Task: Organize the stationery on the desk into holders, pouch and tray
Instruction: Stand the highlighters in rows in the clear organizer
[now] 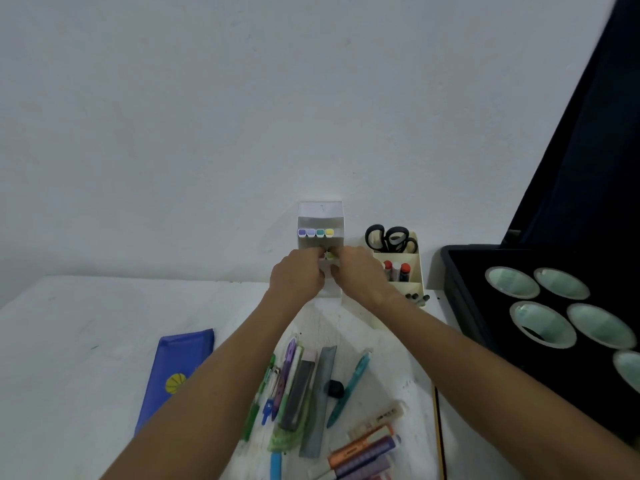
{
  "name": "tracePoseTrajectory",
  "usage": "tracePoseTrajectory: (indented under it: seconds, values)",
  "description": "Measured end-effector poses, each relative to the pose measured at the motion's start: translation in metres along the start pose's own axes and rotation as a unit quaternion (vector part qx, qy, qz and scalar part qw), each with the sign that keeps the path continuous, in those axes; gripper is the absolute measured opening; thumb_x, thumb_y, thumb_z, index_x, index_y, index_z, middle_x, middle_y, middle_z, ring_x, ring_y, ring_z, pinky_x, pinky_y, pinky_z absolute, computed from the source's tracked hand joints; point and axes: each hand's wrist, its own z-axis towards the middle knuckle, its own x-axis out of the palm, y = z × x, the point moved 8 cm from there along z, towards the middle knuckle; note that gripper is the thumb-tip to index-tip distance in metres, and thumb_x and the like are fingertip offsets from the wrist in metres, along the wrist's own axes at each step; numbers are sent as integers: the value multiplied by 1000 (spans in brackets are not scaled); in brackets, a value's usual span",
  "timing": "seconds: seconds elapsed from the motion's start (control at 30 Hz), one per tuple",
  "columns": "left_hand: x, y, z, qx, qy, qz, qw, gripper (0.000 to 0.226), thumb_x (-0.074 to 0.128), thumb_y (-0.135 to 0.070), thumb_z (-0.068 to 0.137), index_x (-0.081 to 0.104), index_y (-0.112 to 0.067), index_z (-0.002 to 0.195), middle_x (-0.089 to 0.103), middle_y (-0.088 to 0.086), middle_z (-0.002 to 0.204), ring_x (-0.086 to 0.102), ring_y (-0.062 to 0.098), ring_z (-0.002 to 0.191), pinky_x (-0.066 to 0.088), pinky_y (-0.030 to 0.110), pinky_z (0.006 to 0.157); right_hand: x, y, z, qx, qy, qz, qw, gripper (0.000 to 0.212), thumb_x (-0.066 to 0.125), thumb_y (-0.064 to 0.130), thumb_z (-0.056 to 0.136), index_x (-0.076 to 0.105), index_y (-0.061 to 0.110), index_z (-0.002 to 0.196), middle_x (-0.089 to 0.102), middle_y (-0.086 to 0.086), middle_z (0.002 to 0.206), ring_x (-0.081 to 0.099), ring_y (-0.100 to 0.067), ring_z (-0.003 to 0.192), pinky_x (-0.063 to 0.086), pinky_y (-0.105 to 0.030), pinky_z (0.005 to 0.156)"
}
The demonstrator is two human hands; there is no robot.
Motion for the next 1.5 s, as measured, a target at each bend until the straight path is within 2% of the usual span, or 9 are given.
tracePoseTrajectory:
  seconds: [0.2, 0.3, 0.43, 0.6, 0.83, 1.07, 1.17, 1.37, 1.5]
  values:
    - [-18, -9, -26, 42, -38, -17, 998, 44, 48, -22, 93, 39, -18, 136, 66, 13, 100, 63, 31, 83, 49, 35, 68, -20, 17, -20, -50, 4, 82, 995, 42, 56, 13, 86, 49, 17, 127, 66, -13, 104, 65, -29, 87, 51, -31, 66]
    - [-20, -7, -58, 34, -33, -71, 996, 41, 53, -25, 92, 47, -19, 132, 66, 11, 97, 63, 30, 84, 47, 33, 68, -32, 18, -52, -62, 26, 73, 995, 43, 59, 19, 88, 52, 15, 130, 65, -11, 109, 63, -23, 89, 54, -35, 78]
    - [5, -10, -107, 50, 93, -64, 992, 20, 61, -31, 89, 66, -22, 106, 63, -3, 90, 55, 9, 72, 43, 20, 70, -17, 10, -116, -103, 227, -9, 968, 30, 64, 25, 89, 63, 18, 118, 61, 4, 97, 54, -7, 81, 45, -23, 77]
    - [46, -34, -162, 133, 236, -73, 960, 17, 68, -26, 85, 73, -20, 100, 68, -7, 93, 55, 2, 74, 35, 4, 62, 15, -25, -174, -94, 391, -108, 909, 31, 68, 24, 86, 63, 21, 116, 62, 4, 112, 58, -15, 101, 49, -29, 90]
    - [76, -65, -184, 192, 287, -55, 937, 32, 59, -23, 91, 65, -30, 121, 71, -1, 107, 57, 5, 77, 50, 21, 84, 33, -38, -182, -101, 359, -114, 921, 30, 69, 22, 85, 64, 18, 115, 65, 1, 111, 60, -15, 97, 50, -28, 86]
    - [83, -89, -188, 258, 310, 34, 914, 45, 51, -23, 94, 48, -34, 137, 62, 1, 118, 50, 11, 87, 43, 27, 82, 30, -47, -179, -92, 341, -112, 929, 25, 62, 18, 89, 65, 13, 113, 65, -4, 114, 62, -19, 100, 51, -30, 87]
    - [85, -96, -189, 275, 315, 87, 904, 43, 51, -23, 93, 48, -28, 135, 57, 3, 117, 54, 18, 101, 39, 28, 79, 22, -51, -173, -83, 321, -107, 937, 20, 58, 17, 92, 66, 13, 110, 65, -4, 110, 61, -18, 95, 49, -28, 82]
    - [86, -93, -175, 242, 291, 88, 921, 28, 64, -23, 84, 50, -17, 109, 54, 4, 103, 56, 19, 89, 49, 31, 75, 5, -61, -163, -63, 296, -64, 951, 20, 55, 17, 94, 67, 12, 109, 67, -3, 105, 59, -13, 85, 45, -23, 75]
    - [78, -79, -165, 195, 290, 31, 936, 41, 63, -21, 84, 50, -20, 123, 52, 1, 109, 54, 17, 92, 49, 32, 80, -17, -58, -157, -41, 285, 4, 958, 26, 51, 20, 97, 62, 15, 120, 63, 6, 95, 58, -8, 81, 48, -21, 74]
